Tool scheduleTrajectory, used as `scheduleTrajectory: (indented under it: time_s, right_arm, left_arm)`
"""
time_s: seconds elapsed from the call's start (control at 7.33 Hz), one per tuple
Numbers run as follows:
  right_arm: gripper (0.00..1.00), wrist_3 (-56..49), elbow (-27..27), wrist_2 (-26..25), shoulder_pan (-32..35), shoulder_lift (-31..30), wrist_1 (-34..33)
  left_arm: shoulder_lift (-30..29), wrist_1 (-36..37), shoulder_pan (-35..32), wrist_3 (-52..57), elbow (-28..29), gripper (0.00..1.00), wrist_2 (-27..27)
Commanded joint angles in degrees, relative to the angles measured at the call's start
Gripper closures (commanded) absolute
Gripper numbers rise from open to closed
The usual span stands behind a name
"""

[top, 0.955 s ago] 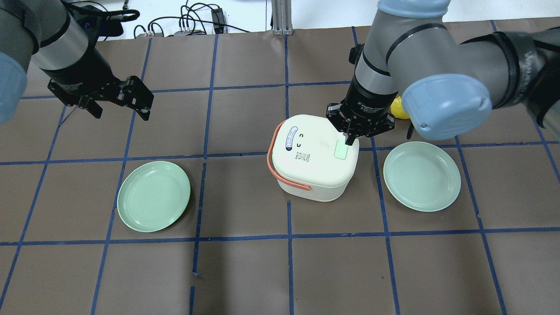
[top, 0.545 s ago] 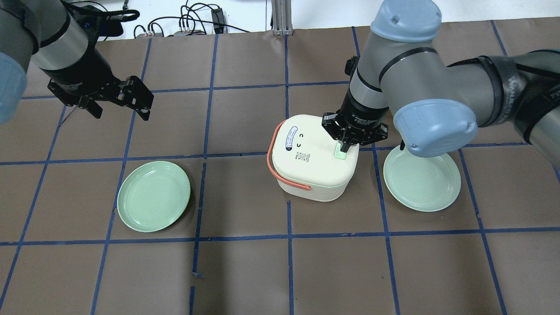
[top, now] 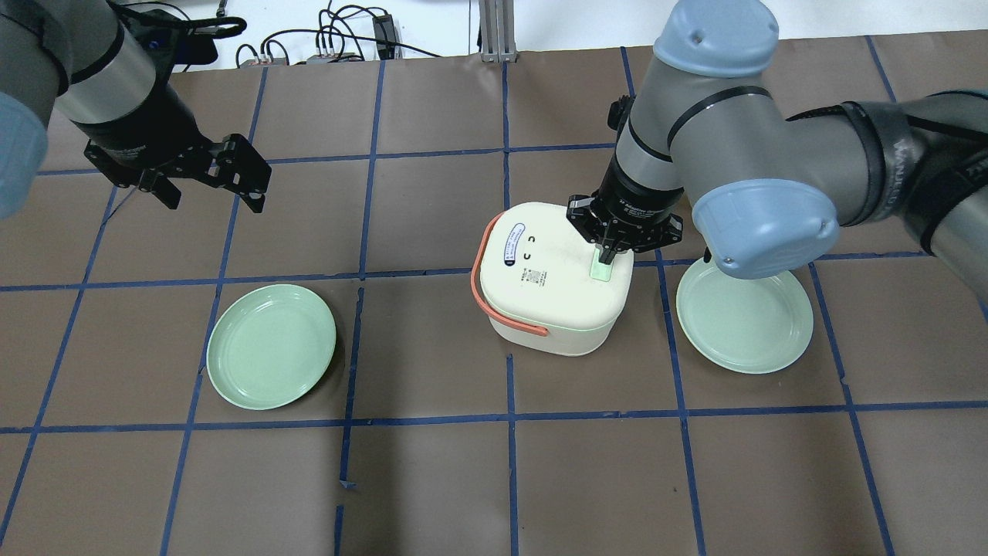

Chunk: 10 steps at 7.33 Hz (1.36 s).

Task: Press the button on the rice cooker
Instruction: 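Press down on the green button with the closed right gripper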

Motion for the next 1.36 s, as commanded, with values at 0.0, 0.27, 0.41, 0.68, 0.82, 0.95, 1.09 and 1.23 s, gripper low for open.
scheduleTrajectory:
  time_s: [0.0, 0.27, 0.41, 0.68, 0.82, 0.95, 1.09, 1.23]
  right_arm:
    - [0.89, 0.06, 0.24, 0.06, -0.14, 0.17, -0.08]
    - [0.89, 0.06, 0.5, 0.15, -0.14, 0.26, -0.34]
    - [0.89, 0.06, 0.5, 0.15, -0.14, 0.26, -0.43]
    - [0.89, 0.06, 0.59, 0.85, -0.05, 0.26, -0.87]
    - [0.89, -0.03, 0.68, 0.85, -0.05, 0.61, -0.87]
    - [0.89, -0.03, 0.59, 0.85, -0.13, 0.96, -0.96]
    - [0.89, -0.03, 0.59, 0.85, -0.05, 0.97, -0.96]
    - [0.89, -0.03, 0.59, 0.77, -0.13, 0.97, -0.96]
  left_arm:
    - [0.0, 0.0, -0.02, 0.0, 0.0, 0.0, 0.0]
    - [0.0, 0.0, -0.02, 0.0, 0.0, 0.0, 0.09]
    - [0.0, 0.0, 0.07, 0.0, 0.0, 0.0, 0.09]
    - [0.0, 0.0, -0.02, 0.0, 0.0, 0.0, 0.09]
    - [0.0, 0.0, -0.02, 0.0, 0.0, 0.0, 0.09]
    - [0.0, 0.0, -0.02, 0.0, 0.0, 0.0, 0.09]
    - [0.0, 0.0, 0.07, 0.0, 0.0, 0.0, 0.09]
    - [0.0, 0.0, -0.02, 0.0, 0.0, 0.0, 0.09]
